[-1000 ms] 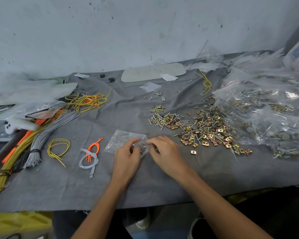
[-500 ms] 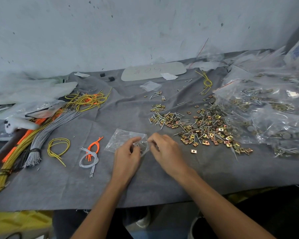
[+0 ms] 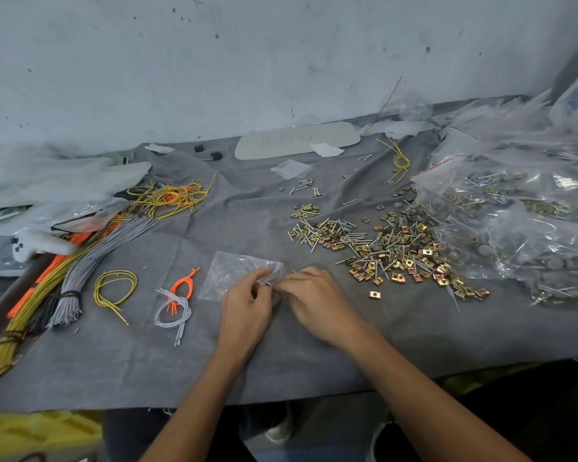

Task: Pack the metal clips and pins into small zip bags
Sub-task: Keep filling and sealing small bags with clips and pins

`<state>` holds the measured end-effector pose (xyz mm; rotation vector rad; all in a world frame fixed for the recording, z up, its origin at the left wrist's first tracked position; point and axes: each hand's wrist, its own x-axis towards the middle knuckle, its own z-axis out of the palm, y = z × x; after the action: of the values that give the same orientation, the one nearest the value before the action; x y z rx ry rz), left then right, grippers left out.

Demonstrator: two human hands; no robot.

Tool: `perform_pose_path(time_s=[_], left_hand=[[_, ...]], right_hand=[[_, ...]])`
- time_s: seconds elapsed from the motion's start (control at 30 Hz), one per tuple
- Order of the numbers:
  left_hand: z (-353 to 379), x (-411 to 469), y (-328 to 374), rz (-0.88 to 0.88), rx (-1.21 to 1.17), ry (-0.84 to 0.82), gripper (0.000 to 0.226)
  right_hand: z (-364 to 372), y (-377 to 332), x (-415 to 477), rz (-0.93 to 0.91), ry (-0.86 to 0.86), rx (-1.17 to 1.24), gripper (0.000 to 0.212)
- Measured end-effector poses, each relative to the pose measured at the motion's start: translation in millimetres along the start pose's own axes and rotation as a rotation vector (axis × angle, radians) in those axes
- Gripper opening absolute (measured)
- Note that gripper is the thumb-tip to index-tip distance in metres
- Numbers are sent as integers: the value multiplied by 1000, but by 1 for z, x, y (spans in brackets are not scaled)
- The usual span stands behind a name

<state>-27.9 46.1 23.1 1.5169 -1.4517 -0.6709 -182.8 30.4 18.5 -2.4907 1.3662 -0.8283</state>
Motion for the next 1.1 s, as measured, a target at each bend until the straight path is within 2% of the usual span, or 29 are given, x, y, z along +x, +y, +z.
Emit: perform_pose_path(time_s=[0.13,0.17,0.23,0.37,0.67,0.77,0.9,0.97,1.1], left_hand=[[-1,0,-1,23,38,9,46],[-2,1,-5,35,52,15,45],[0,5,-13,56,81,28,37],[1,5,-13,79,118,44,38],[2,1,-8,70,70,31,36],[3,3,-7,59,50,33,42],[1,4,-9,62,79,26,39],[1,3,-10,60,87,22,38],[2,2,-9,52,84,25,38]], right_hand=[[-3,4,-3,349,307,-48,15],[-6,3,-3,416,310,-74,15],[-7,3,-2,454,210,-143,18],[-4,2,0,413,126,-190,18],[-1,1,0,406,118,-249,25],[0,0,-1,392,98,-289,24],[-2,-1,1,363,152,-222,23],[-5,-3,0,304,204,-133,21],[-5,-7,-4,93,123,-30,20]])
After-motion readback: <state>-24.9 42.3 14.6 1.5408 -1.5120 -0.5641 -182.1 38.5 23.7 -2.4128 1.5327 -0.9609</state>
